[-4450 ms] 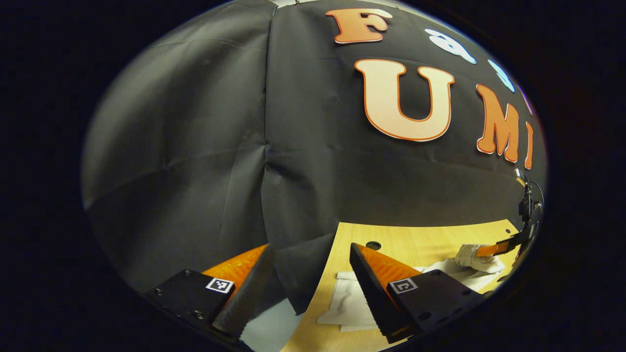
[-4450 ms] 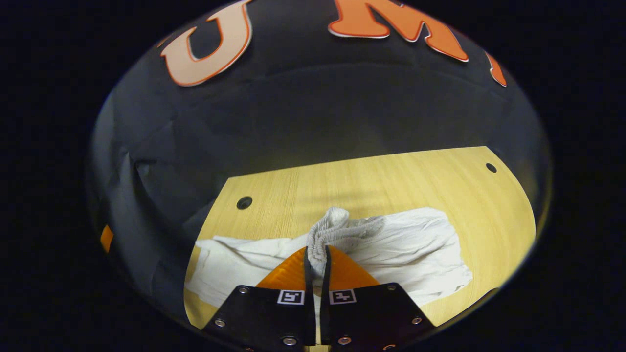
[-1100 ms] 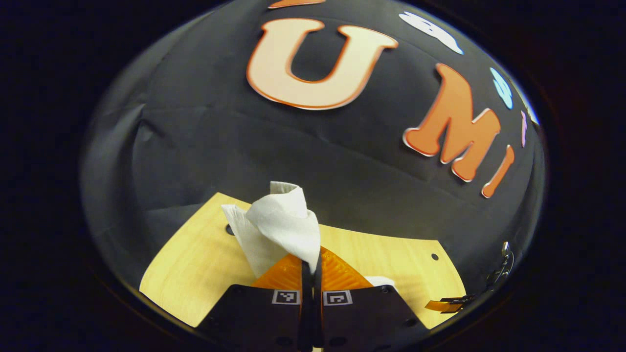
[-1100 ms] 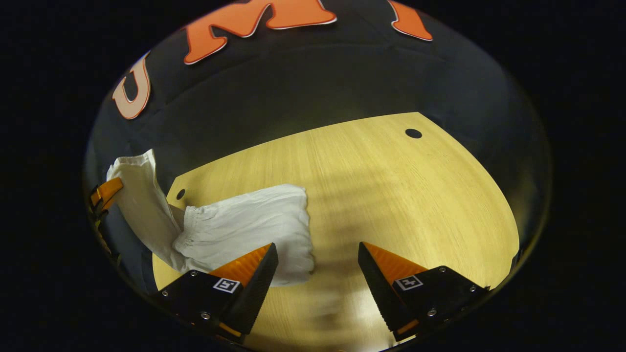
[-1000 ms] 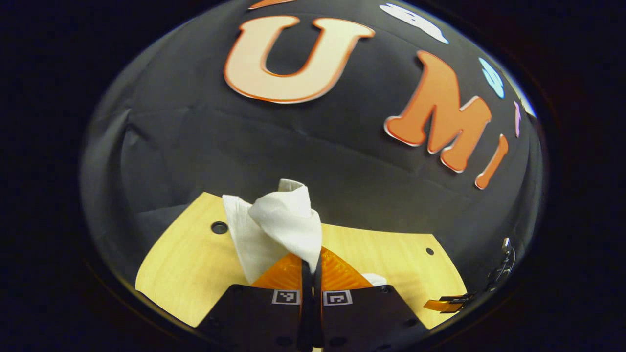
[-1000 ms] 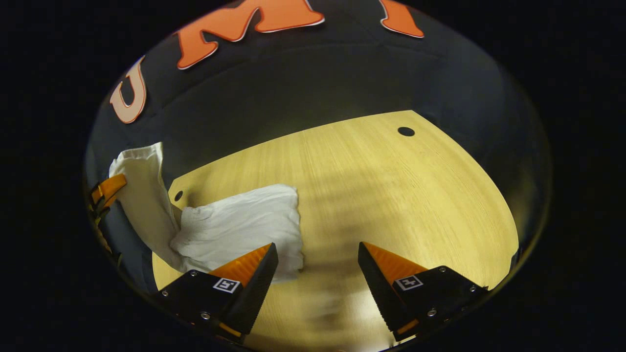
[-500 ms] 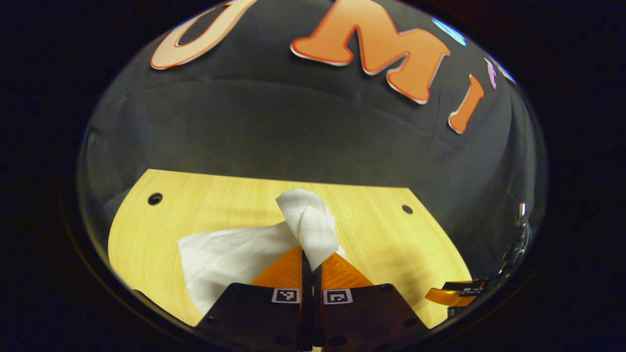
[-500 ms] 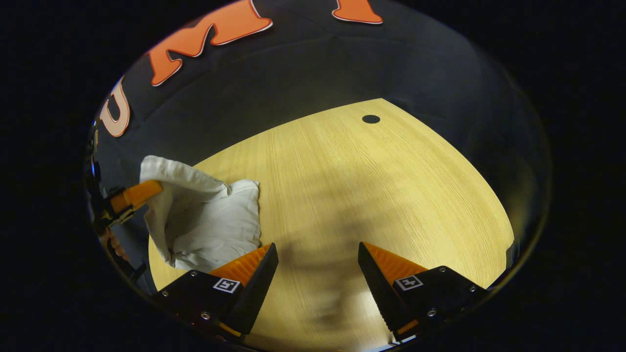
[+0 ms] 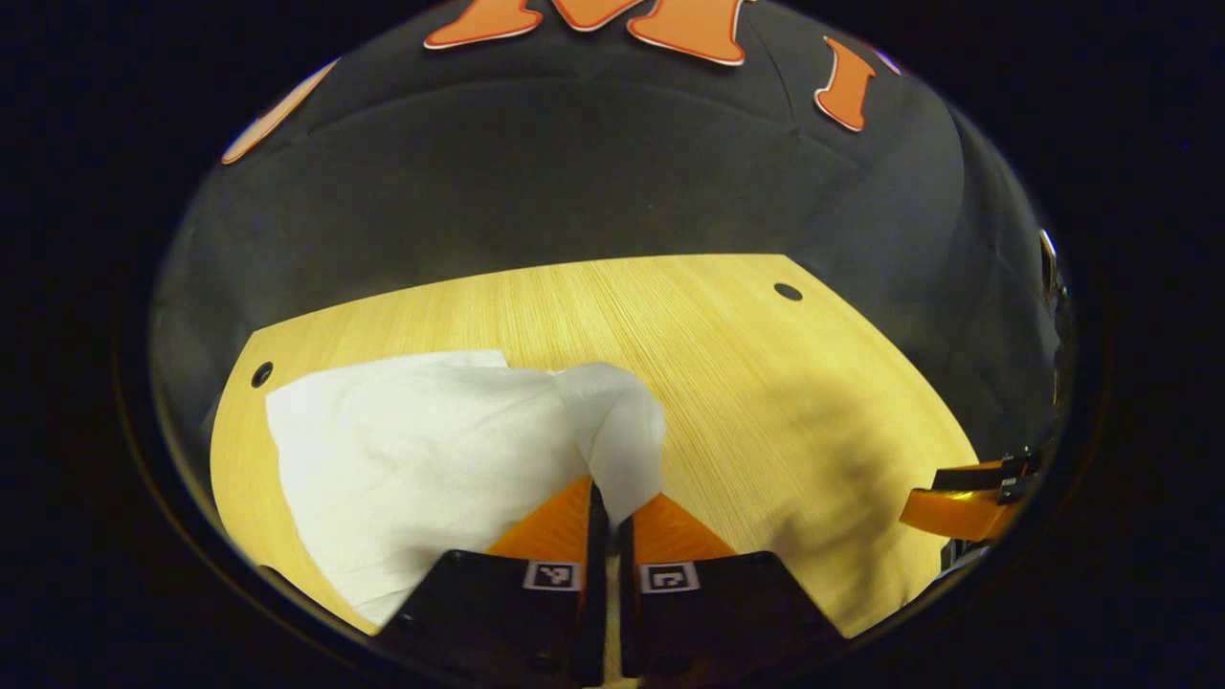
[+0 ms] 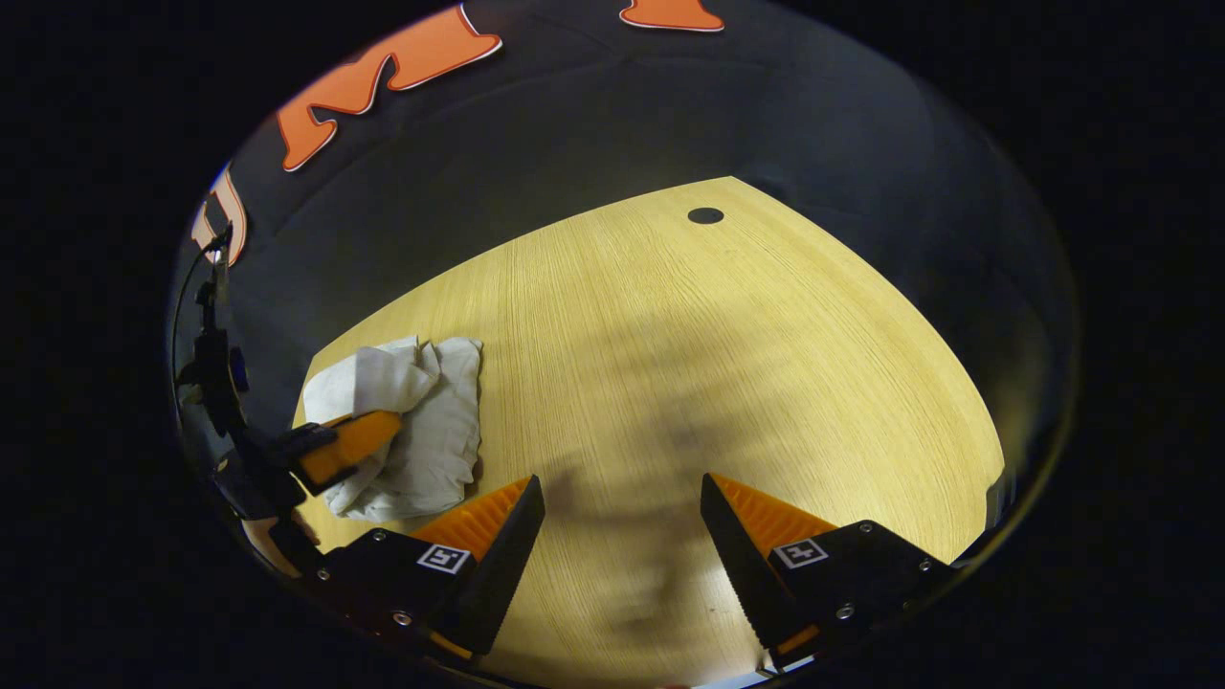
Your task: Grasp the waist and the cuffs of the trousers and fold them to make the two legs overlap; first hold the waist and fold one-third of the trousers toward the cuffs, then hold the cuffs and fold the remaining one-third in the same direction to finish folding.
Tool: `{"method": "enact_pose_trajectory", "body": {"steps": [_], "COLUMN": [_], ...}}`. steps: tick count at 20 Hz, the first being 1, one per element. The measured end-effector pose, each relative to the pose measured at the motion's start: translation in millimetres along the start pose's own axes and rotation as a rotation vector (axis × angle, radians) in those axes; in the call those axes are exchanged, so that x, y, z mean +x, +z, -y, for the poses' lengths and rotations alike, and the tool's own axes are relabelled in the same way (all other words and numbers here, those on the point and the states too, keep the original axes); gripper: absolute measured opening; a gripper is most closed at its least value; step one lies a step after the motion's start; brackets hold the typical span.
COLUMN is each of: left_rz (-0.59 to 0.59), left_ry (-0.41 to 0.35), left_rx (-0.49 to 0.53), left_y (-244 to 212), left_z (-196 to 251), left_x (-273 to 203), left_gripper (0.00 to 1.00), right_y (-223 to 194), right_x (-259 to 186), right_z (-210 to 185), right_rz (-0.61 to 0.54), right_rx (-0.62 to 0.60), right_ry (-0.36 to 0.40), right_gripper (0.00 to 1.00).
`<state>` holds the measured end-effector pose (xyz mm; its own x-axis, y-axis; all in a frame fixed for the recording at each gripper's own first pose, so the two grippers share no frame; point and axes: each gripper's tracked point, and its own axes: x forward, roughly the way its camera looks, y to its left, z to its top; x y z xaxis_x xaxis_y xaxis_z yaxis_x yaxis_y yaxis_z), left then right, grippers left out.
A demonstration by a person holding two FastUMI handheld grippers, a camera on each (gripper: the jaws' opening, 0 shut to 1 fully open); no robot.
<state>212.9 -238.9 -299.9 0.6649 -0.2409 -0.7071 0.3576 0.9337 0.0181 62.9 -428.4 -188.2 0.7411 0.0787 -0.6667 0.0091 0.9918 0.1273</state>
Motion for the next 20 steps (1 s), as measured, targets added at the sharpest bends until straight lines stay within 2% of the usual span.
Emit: {"method": "enact_pose_trajectory", "body": {"steps": [2, 4, 5, 7, 10, 13, 18, 20], "left_rz": [-0.002, 0.0, 0.004, 0.021, 0.089, 0.201, 0.384, 0.457], "left_ry": [0.01, -0.01, -0.031, -0.011, 0.028, 0.103, 0.231, 0.286], "left_rx": [0.014, -0.006, -0.025, -0.027, -0.016, 0.002, -0.02, -0.043], "left_y": [-3.6, -6.1, -4.6, -1.6, 9.5, 36.8, 66.9, 56.2], "left_z": [2.9, 11.6, 18.9, 18.9, 1.8, -34.9, -113.2, -122.1], "left_x": [0.5, -1.9, -3.7, -9.3, -29.2, -66.8, -143.3, -149.2], "left_gripper": [0.38, 0.43, 0.62, 1.0, 1.0, 1.0, 1.0, 1.0], "right_y": [-1.2, -1.8, -2.2, -1.1, 9.8, 29.0, 77.7, 97.9], "right_x": [-0.7, -0.6, -0.9, -2.0, -7.8, -15.1, -42.0, -58.0], "right_z": [-0.5, -3.7, -5.9, -11.0, -20.3, -37.9, -68.6, -81.6], "right_rz": [-0.004, -0.006, -0.008, -0.007, 0.021, 0.07, 0.205, 0.279], "right_rx": [-0.009, -0.013, -0.016, -0.027, -0.064, -0.082, -0.108, -0.142], "right_ry": [0.008, 0.018, 0.023, 0.035, 0.046, 0.066, 0.099, 0.11], "right_gripper": [0.99, 0.99, 0.99, 0.99, 0.99, 0.99, 0.99, 0.98]}}
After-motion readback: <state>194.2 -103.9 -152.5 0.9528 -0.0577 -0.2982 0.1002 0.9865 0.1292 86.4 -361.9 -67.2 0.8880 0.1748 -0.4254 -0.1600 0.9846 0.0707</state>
